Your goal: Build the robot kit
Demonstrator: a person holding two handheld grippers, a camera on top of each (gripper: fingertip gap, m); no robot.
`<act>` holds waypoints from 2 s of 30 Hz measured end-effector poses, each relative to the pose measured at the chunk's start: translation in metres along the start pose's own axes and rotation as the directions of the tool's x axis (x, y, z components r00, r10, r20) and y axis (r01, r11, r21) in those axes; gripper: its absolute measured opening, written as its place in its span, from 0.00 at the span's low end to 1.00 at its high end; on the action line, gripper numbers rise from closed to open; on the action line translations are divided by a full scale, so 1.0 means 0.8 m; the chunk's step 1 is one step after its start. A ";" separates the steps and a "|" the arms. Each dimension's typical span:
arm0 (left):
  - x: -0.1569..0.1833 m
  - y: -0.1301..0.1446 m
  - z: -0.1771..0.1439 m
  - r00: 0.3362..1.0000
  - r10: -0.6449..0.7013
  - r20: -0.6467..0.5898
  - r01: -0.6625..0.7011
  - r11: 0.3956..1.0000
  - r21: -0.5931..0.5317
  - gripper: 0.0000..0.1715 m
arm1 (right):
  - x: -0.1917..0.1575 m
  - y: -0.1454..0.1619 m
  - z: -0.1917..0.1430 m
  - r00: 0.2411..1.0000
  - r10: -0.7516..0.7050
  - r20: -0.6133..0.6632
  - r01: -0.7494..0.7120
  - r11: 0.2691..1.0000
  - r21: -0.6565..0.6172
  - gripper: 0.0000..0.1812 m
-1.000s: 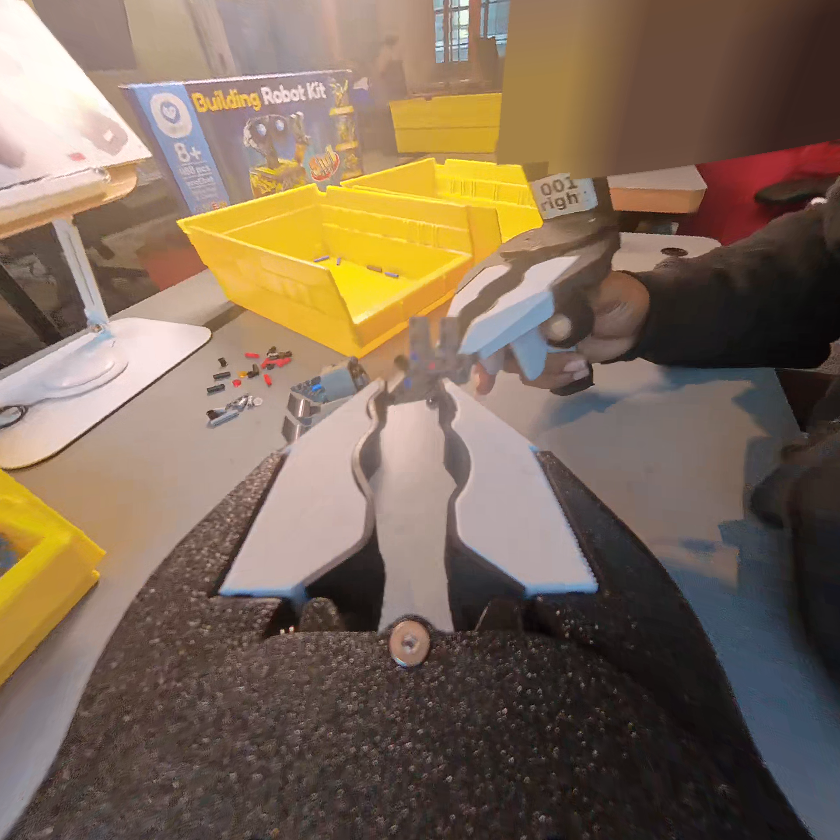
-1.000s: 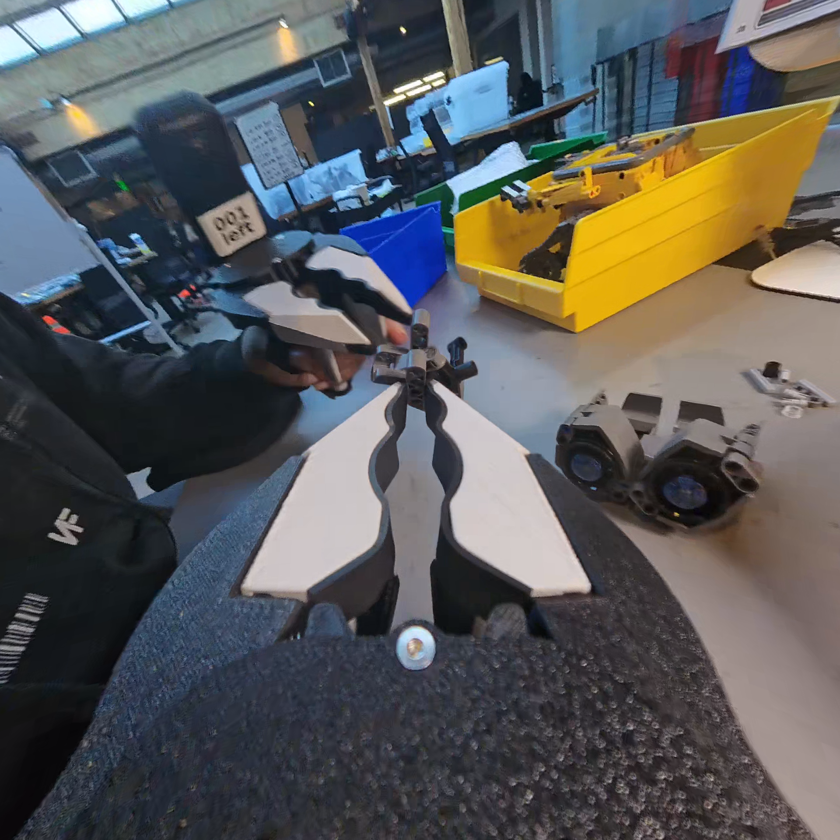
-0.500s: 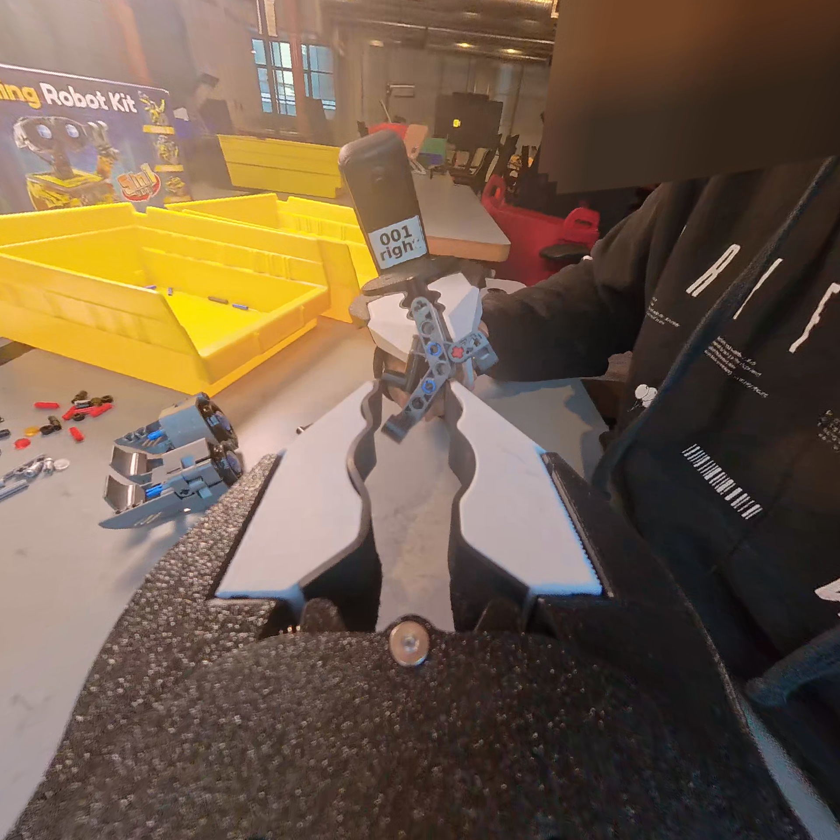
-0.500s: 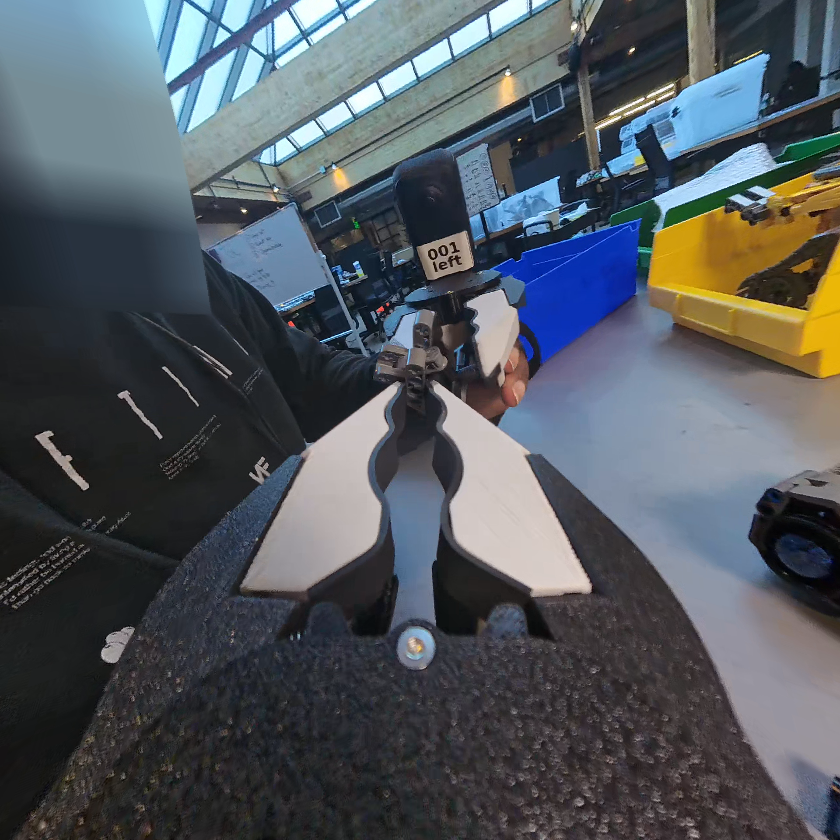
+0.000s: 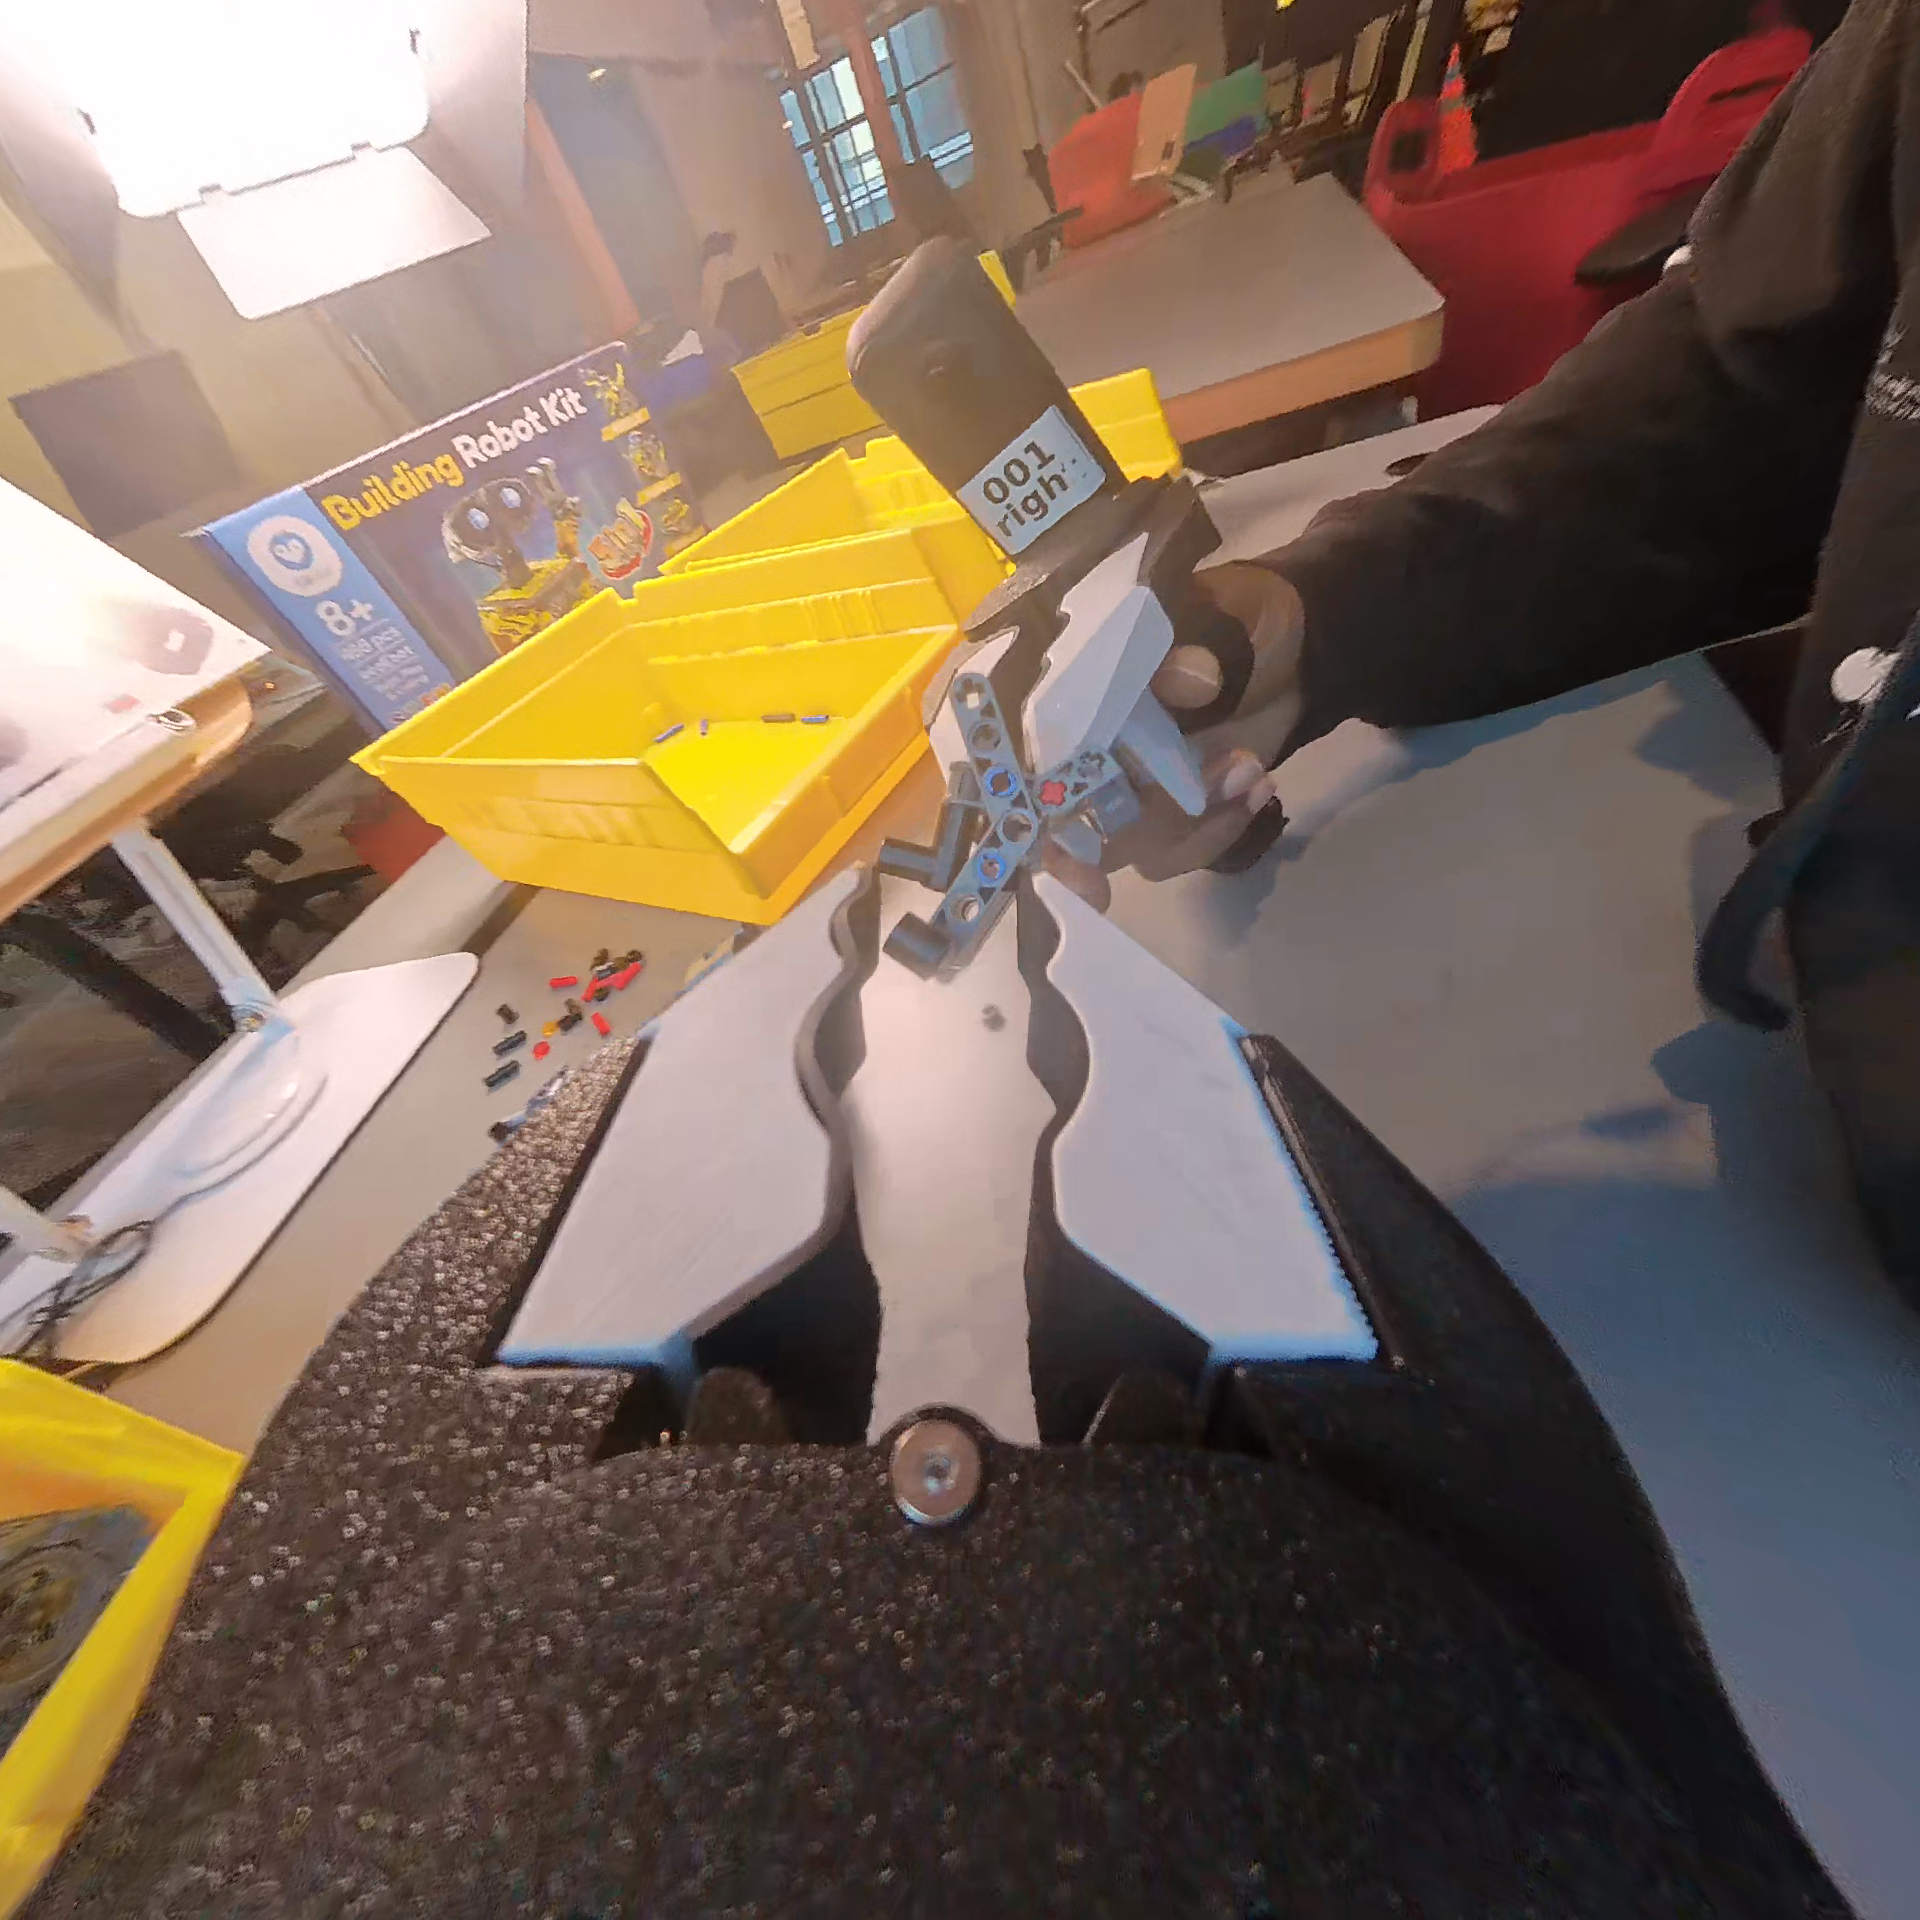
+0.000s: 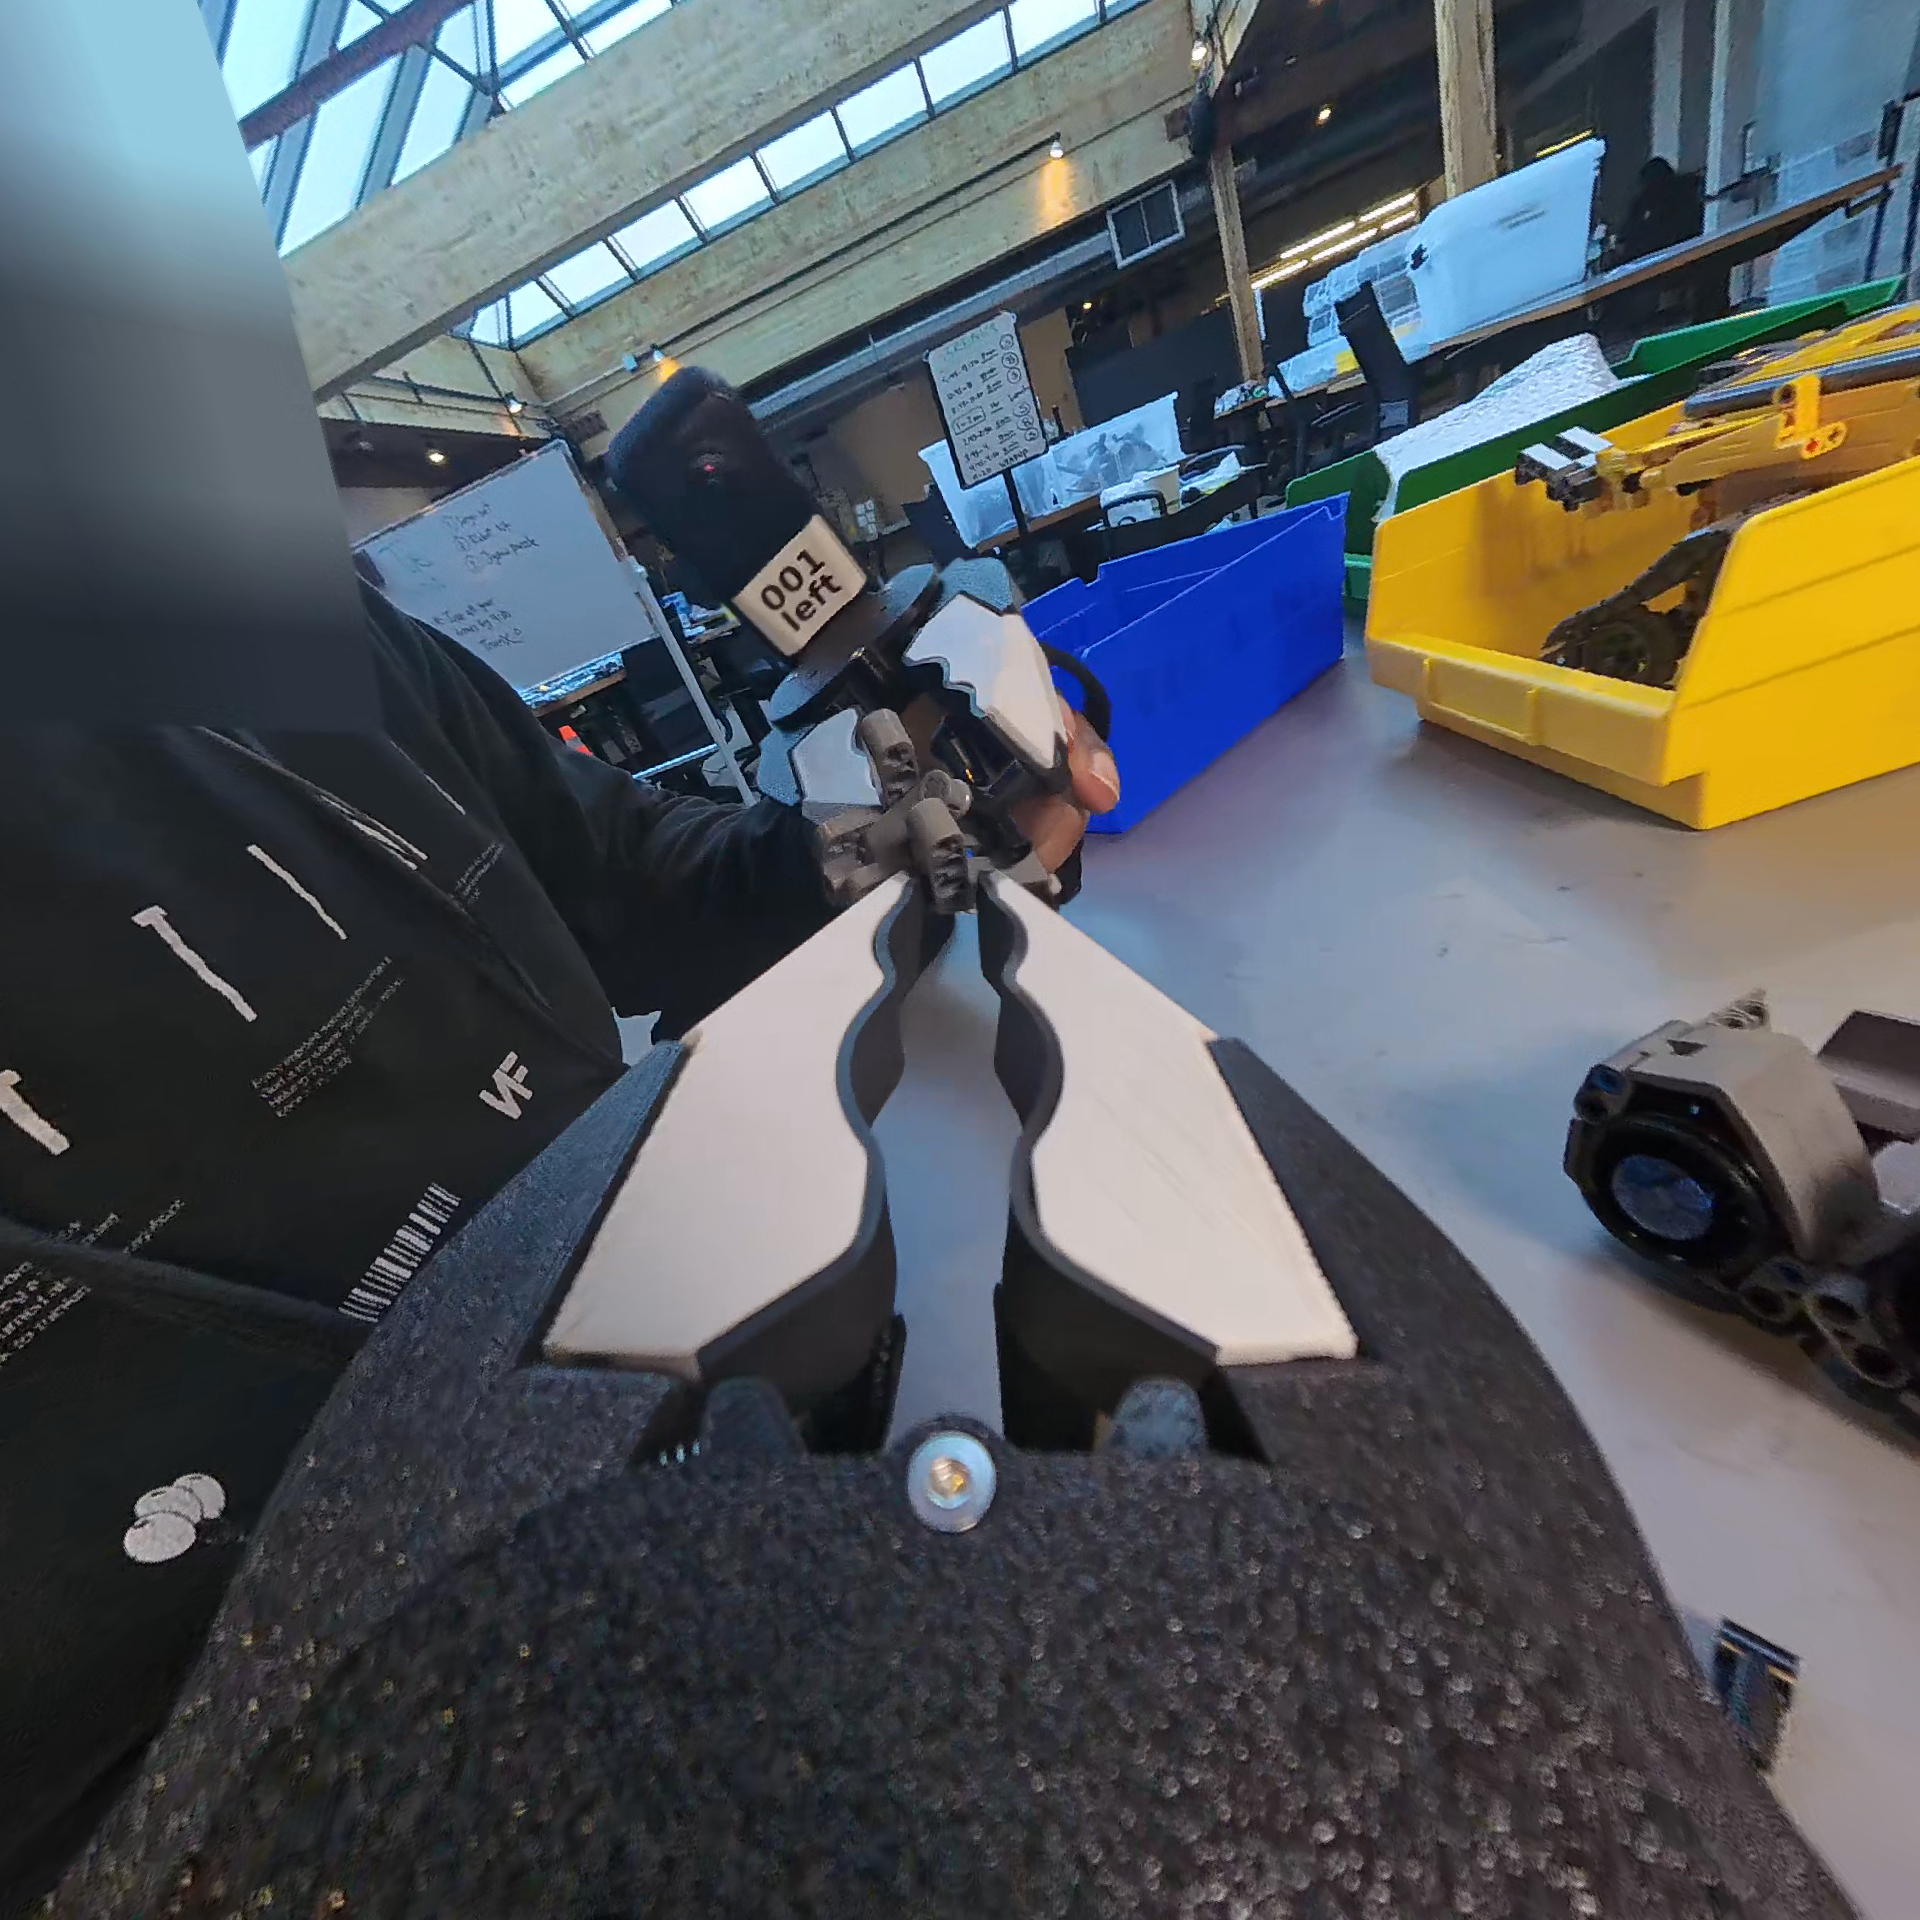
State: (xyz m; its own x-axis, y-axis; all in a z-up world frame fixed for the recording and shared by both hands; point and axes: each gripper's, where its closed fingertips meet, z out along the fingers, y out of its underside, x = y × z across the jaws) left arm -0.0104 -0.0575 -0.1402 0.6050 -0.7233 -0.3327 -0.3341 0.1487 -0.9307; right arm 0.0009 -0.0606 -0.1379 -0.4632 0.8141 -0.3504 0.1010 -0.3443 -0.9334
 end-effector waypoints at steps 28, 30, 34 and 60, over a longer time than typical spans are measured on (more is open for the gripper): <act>-0.025 0.058 0.013 0.984 0.079 0.160 -0.037 0.968 -0.247 0.13 | 0.052 0.020 0.001 0.931 -0.145 -0.334 0.100 0.984 -0.148 0.08; -0.019 0.063 0.016 0.993 -0.070 0.096 0.090 0.972 -0.219 0.15 | 0.054 0.017 -0.004 0.894 -0.267 -0.360 0.203 0.957 -0.205 0.08; -0.017 0.054 0.013 0.978 -0.205 0.028 0.207 0.968 -0.142 0.21 | 0.051 0.017 -0.008 0.772 -0.529 -0.352 0.417 0.839 -0.349 0.08; 0.055 0.028 0.004 0.936 -0.169 -0.309 0.141 0.984 -0.110 0.28 | -0.006 0.064 0.005 0.836 -0.548 0.033 0.517 0.766 -0.382 0.08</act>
State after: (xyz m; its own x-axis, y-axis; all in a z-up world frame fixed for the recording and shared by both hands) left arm 0.0109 -0.0841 -0.1766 0.3998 -0.9103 -0.1073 -0.3228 -0.0302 -0.9460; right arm 0.0048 -0.0842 -0.1840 -0.4712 0.8540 0.2207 0.1743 0.3354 -0.9258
